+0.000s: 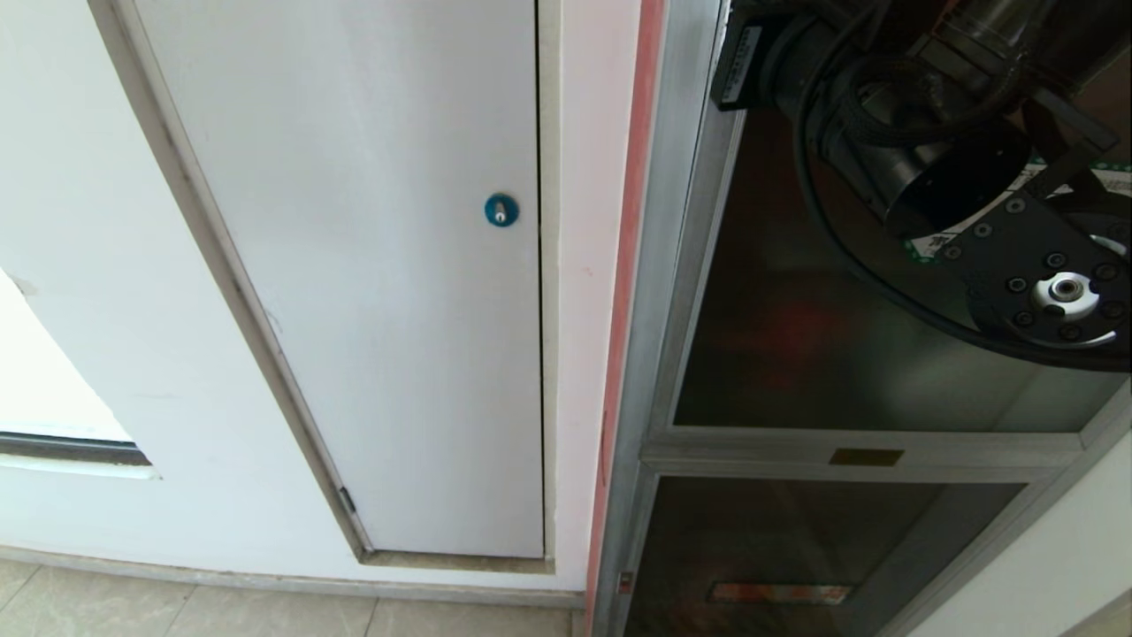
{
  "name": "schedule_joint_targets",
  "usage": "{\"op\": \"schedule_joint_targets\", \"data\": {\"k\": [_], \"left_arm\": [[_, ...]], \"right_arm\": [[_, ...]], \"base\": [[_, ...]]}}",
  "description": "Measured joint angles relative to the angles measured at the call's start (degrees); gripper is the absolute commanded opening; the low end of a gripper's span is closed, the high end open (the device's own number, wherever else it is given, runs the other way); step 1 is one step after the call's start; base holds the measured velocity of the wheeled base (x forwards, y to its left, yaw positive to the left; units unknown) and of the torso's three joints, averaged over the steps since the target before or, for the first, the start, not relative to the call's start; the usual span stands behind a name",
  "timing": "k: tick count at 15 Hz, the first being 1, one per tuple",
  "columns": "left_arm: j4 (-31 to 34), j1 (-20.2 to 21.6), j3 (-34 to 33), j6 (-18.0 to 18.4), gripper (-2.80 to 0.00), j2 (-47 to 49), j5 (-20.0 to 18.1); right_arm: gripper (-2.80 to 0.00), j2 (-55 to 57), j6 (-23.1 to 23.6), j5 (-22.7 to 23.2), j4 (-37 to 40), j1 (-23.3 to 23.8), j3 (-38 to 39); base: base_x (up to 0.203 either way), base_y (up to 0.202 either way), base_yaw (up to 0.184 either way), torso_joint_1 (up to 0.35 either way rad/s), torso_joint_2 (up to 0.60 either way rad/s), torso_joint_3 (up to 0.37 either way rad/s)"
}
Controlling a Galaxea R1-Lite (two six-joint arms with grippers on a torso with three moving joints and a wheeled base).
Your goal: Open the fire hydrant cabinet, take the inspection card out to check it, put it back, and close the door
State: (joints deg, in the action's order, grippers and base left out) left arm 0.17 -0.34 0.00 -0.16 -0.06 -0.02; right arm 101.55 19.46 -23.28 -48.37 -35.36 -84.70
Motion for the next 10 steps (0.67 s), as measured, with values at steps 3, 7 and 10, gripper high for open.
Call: {"op": "schedule_joint_targets", "data": {"k": [3, 7, 10], "left_arm": [[0.01, -0.01, 0.0, 0.0, -2.8, -0.01, 0.02], [0.01, -0.01, 0.0, 0.0, -2.8, 0.01, 0.02], [0.01, -0.01, 0.0, 0.0, -2.8, 0.01, 0.02]], "right_arm": [[-2.8, -0.01, 0.02, 0.02, 0.19, -0.02, -0.06], [-2.8, -0.5, 0.0, 0.05, 0.33, -0.1, 0.17], [-2.8, -1.09, 0.02, 0.02, 0.46, -0.11, 0.33]], "base": [[0.0, 0.0, 0.0, 0.0, 0.0, 0.0], [0.0, 0.0, 0.0, 0.0, 0.0, 0.0], [0.0, 0.0, 0.0, 0.0, 0.0, 0.0]]}}
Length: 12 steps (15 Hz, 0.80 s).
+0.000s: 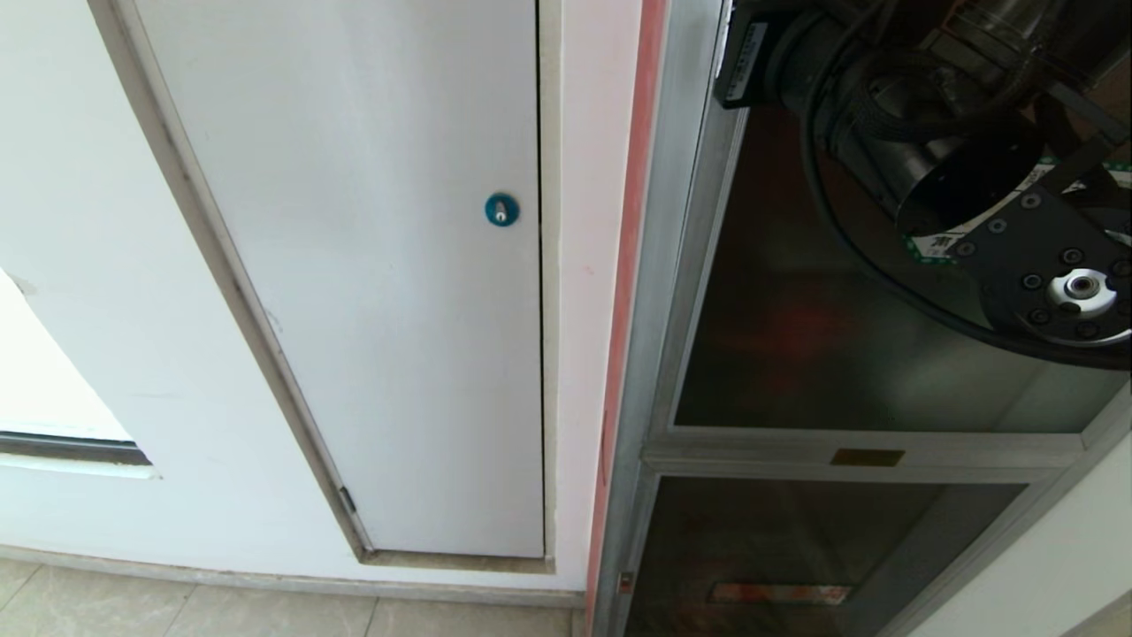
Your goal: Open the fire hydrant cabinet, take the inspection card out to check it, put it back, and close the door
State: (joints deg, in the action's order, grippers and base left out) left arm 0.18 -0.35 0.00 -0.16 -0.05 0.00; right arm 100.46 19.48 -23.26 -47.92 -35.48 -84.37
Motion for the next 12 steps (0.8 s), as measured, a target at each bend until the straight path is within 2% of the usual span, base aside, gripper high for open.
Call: {"op": "schedule_joint_targets", "data": {"k": [12], "left_arm": [[0.0, 0.0, 0.0, 0.0, -2.8, 0.0, 0.0]], "right_arm": [[-2.8, -3.07, 0.0, -0.39, -0.02, -1.52, 2.12]], "base": [[0.0, 0.0, 0.0, 0.0, 0.0, 0.0]]}}
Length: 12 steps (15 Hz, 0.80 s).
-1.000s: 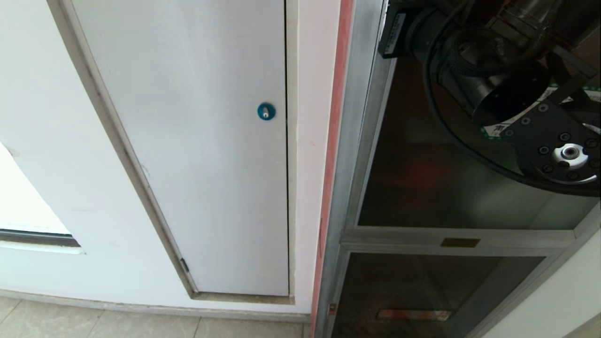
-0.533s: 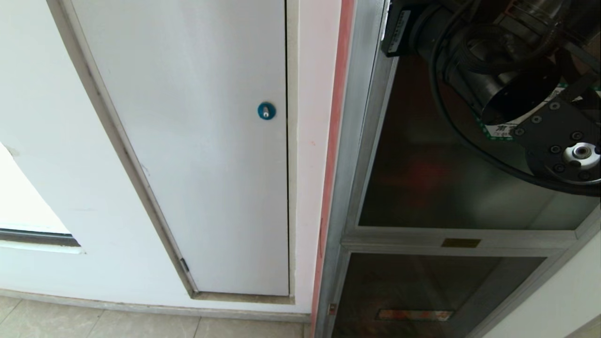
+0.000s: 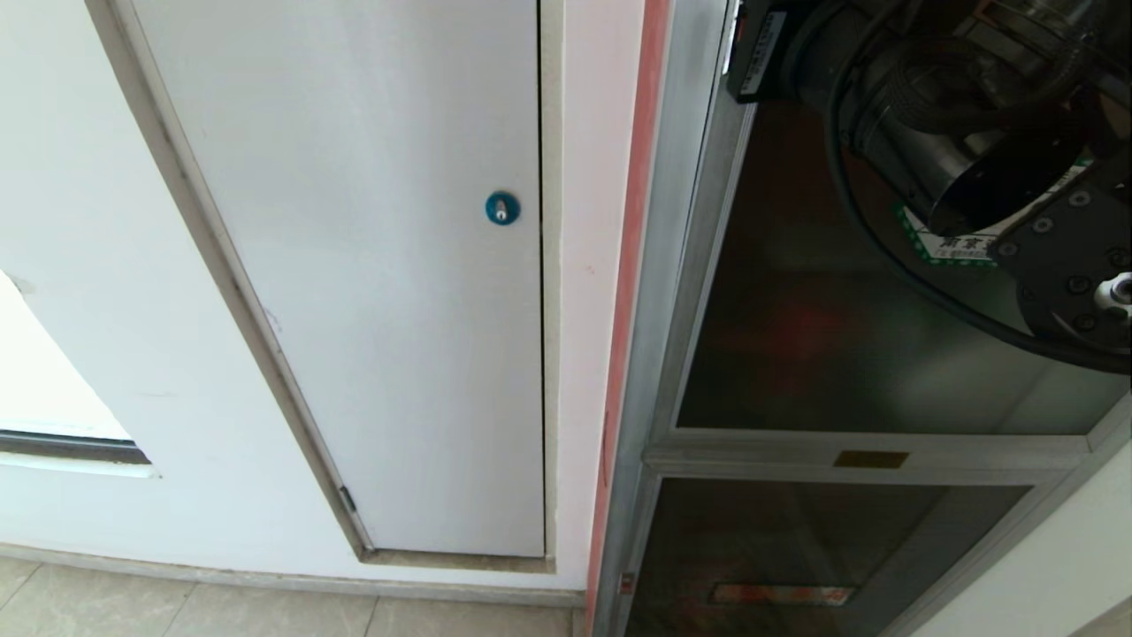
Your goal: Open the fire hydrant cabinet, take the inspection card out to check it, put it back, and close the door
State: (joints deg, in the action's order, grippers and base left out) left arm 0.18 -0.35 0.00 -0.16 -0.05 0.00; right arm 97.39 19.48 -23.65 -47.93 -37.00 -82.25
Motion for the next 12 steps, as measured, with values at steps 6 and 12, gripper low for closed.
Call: {"op": "schedule_joint_targets", "data": {"k": [6, 12], "left_arm": [[-0.05, 0.03, 0.0, 0.0, -2.8, 0.0, -0.02], [-0.02, 0.0, 0.0, 0.0, -2.8, 0.0, 0.0]], "right_arm": [[-2.8, -2.65, 0.0, -0.4, -0.88, -0.56, 2.55], [-2.8, -3.87, -0.02, -0.4, -0.44, -0.84, 3.79]], "base": [[0.0, 0.0, 0.0, 0.0, 0.0, 0.0], [0.0, 0.0, 0.0, 0.0, 0.0, 0.0]]}}
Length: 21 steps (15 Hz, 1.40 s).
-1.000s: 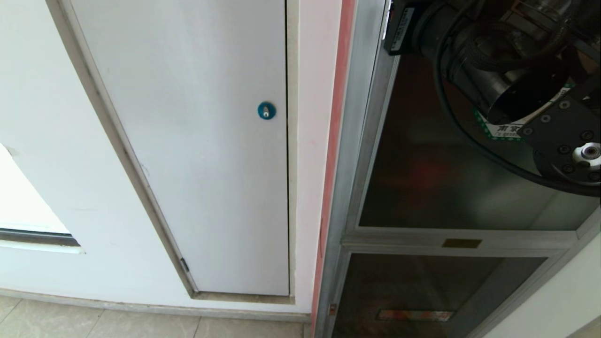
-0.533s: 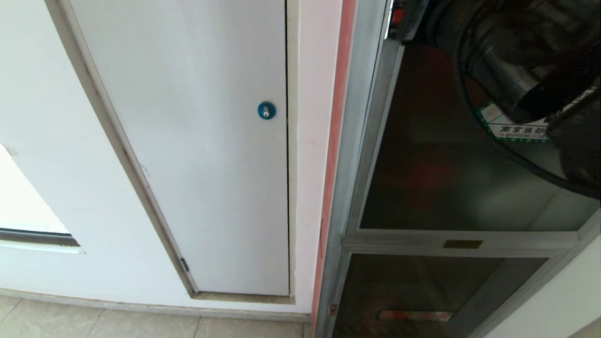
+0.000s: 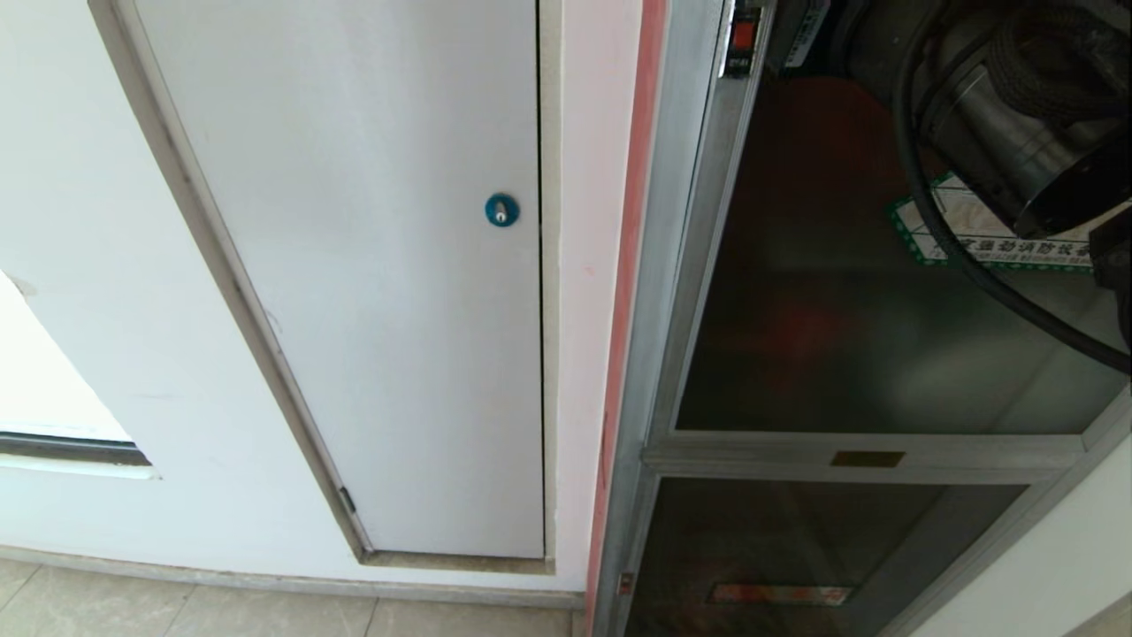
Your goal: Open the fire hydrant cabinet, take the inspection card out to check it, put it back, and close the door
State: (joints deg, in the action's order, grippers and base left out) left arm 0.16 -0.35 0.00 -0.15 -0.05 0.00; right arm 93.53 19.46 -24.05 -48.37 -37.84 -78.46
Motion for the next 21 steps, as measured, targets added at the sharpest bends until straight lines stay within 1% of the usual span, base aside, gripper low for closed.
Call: {"op": "schedule_joint_targets", "data": {"k": [5, 8, 12, 15, 16, 19, 21], "left_arm": [[0.02, 0.02, 0.0, 0.0, -2.8, 0.0, 0.0], [0.02, 0.0, 0.0, -0.01, -2.8, 0.0, 0.0], [0.02, 0.0, 0.0, 0.01, -2.8, -0.01, 0.0], [0.0, 0.02, 0.0, 0.0, -2.8, 0.0, 0.0], [0.0, 0.0, 0.0, 0.0, -2.8, 0.0, 0.0], [0.02, 0.0, 0.0, 0.0, -2.8, 0.0, 0.0], [0.01, 0.0, 0.0, 0.0, -2.8, -0.01, 0.0]], "right_arm": [[-2.8, -0.23, -0.06, -1.11, -0.05, -0.68, 1.39], [-2.8, 0.01, -0.06, -2.97, -0.43, -1.61, 2.26], [-2.8, 1.09, 0.28, -6.46, -3.96, -2.79, 2.97], [-2.8, 2.46, 0.94, -8.41, -8.67, -3.11, 4.1], [-2.8, 3.05, 1.23, -8.55, -10.14, -3.15, 4.41], [-2.8, 4.12, 1.25, -8.48, -10.93, -3.17, 4.94], [-2.8, 4.43, 1.86, -7.62, -12.79, -3.19, 5.88]], "base": [[0.0, 0.0, 0.0, 0.0, 0.0, 0.0], [0.0, 0.0, 0.0, 0.0, 0.0, 0.0], [0.0, 0.0, 0.0, 0.0, 0.0, 0.0], [0.0, 0.0, 0.0, 0.0, 0.0, 0.0], [0.0, 0.0, 0.0, 0.0, 0.0, 0.0], [0.0, 0.0, 0.0, 0.0, 0.0, 0.0], [0.0, 0.0, 0.0, 0.0, 0.0, 0.0]]}}
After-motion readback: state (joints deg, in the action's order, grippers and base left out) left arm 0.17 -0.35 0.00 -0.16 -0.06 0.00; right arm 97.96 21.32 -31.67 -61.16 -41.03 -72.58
